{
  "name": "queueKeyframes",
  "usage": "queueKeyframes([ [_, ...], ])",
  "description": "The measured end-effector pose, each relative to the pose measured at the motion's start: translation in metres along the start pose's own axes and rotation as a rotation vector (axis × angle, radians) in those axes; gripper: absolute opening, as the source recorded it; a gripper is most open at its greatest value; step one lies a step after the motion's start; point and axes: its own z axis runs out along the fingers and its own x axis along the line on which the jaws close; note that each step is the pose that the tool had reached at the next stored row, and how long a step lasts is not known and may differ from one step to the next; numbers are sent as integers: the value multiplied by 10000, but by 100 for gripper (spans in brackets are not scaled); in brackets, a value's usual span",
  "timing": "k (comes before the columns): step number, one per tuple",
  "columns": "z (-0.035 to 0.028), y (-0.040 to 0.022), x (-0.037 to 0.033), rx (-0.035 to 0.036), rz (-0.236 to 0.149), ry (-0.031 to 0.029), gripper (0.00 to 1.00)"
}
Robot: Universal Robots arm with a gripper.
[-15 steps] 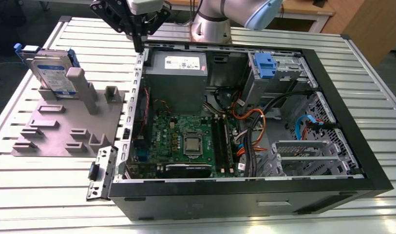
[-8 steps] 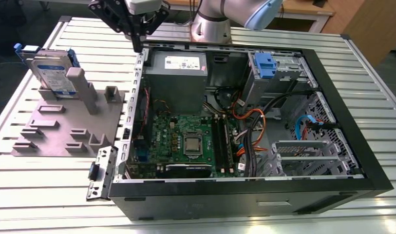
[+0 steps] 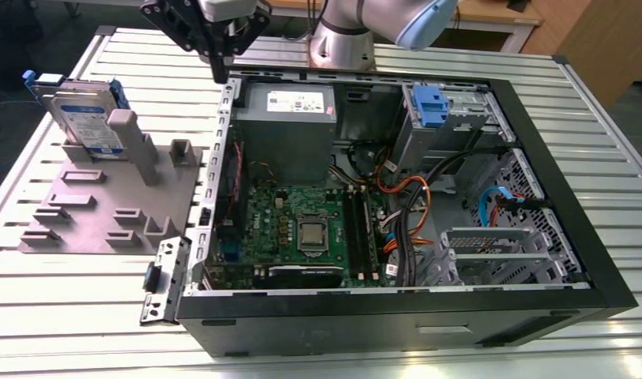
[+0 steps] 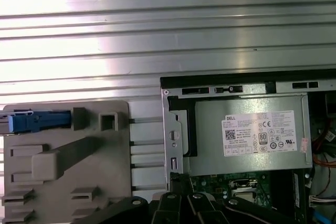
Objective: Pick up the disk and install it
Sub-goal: 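Reach for the disk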
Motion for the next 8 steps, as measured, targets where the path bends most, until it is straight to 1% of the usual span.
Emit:
queueKeyframes([
  [6,6,17,46,0,1,3,11],
  [8,7,18,51,1,0,4,11],
])
